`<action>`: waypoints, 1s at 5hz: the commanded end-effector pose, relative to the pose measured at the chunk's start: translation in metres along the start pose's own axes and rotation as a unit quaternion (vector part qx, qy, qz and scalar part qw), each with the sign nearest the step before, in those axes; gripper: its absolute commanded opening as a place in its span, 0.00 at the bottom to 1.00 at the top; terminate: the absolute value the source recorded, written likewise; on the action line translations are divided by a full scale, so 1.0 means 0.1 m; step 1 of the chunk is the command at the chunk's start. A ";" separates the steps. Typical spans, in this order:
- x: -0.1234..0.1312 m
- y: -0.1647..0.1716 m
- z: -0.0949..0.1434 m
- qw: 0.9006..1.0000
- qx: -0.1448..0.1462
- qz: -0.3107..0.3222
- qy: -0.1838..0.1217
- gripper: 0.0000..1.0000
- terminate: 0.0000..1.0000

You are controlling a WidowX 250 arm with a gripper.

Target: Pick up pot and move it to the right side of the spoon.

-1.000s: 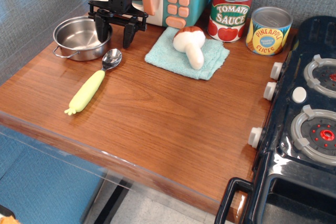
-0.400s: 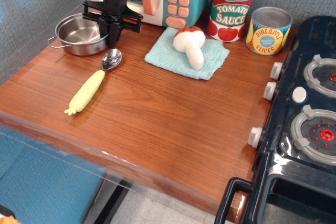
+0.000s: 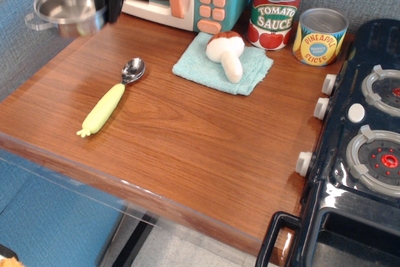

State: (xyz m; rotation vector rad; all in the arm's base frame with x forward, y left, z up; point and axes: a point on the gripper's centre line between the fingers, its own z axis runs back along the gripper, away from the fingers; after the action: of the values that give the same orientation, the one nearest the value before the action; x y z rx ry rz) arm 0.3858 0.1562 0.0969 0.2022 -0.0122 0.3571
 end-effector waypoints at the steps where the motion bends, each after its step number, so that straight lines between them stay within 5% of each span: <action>1: -0.59 -0.62 0.57 0.996 -0.053 -0.073 -0.025 0.00 0.00; 2: -1.00 -0.90 0.53 0.993 -0.075 -0.092 -0.018 0.00 0.00; 3: -1.35 -1.14 0.34 0.992 -0.061 -0.110 -0.022 0.00 0.00; 5: -1.68 -1.50 -0.19 0.984 -0.058 -0.170 -0.020 0.00 0.00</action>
State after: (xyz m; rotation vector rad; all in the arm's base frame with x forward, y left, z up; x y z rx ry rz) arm 0.2821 -0.0412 0.0247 0.0963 0.0111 0.0120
